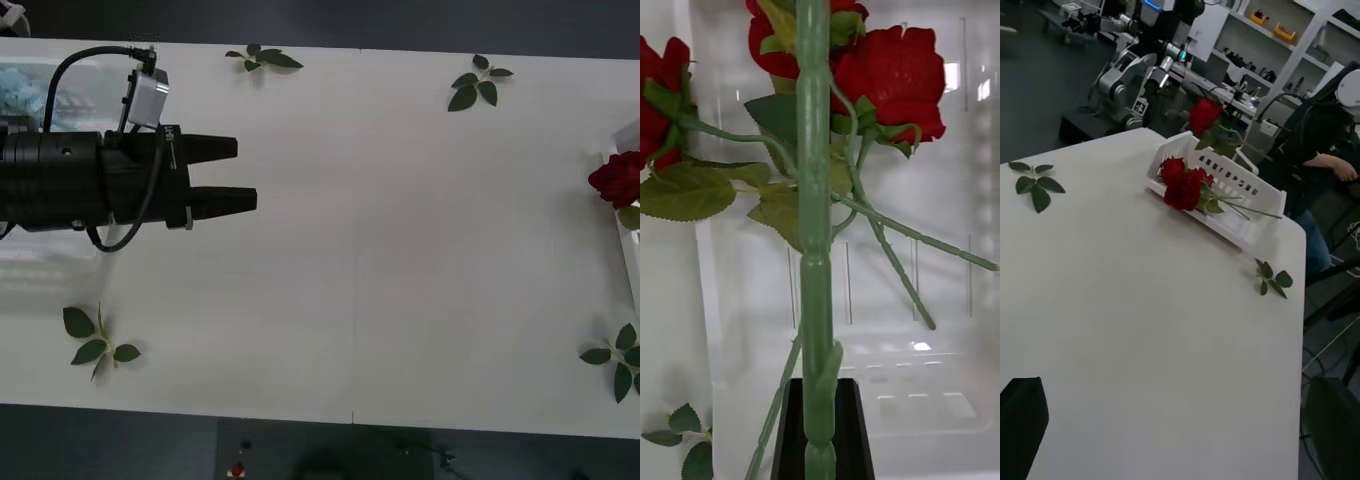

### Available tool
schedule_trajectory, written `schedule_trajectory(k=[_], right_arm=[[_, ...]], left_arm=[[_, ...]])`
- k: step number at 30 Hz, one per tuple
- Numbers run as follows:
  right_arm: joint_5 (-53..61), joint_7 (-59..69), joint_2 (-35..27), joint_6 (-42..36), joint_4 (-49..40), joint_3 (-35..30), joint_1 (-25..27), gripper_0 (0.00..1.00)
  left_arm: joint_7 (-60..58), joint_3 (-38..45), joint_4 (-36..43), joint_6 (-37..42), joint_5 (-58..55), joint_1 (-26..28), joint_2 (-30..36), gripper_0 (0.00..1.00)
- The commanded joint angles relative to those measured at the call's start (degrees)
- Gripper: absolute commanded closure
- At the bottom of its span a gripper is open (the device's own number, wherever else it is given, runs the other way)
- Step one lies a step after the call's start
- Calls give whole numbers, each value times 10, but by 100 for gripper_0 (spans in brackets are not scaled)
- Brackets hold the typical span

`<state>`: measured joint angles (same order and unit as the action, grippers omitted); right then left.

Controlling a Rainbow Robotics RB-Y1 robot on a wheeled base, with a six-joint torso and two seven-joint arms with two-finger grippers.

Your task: Put the red flowers into the right box and the blue flowers into the left box

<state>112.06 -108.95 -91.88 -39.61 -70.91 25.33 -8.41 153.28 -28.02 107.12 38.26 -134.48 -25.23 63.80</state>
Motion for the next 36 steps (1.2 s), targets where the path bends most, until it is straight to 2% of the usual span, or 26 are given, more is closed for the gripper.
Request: schedule_trajectory(k=[1, 10, 11, 12, 13, 15, 17, 30, 33, 36], right_arm=[[-7, 30, -5, 9, 15, -7, -9, 100], [-8, 30, -2, 13, 17, -7, -9, 100], [-8, 28, -2, 13, 16, -7, -9, 98], [-7, 28, -2, 14, 17, -7, -9, 90], [-4, 27, -2, 16, 17, -7, -9, 67], [0, 27, -2, 16, 16, -7, -9, 27], [1, 26, -2, 16, 16, -7, -8, 1], [22, 16, -2, 11, 5, -7, -9, 0], [69, -19, -6, -16, -17, -15, -9, 0], [152, -98, -1, -80, -27, -43, -9, 0]], left_arm=[[17, -10, 23, -9, -9, -13, -3, 0], [17, -10, 29, -12, -23, -12, -9, 0], [17, -10, 28, -12, -23, -12, -9, 0], [17, -10, 28, -12, -23, -12, -8, 0], [17, -9, 27, -11, -23, -12, -8, 0], [17, -10, 25, -12, -23, -12, -8, 0], [17, -10, 25, -14, -23, -12, -9, 0], [17, -10, 12, -27, -28, -11, -8, 0], [17, -9, -1, -29, -32, -11, -9, 0], [17, -9, -6, -41, -35, -11, -8, 0]])
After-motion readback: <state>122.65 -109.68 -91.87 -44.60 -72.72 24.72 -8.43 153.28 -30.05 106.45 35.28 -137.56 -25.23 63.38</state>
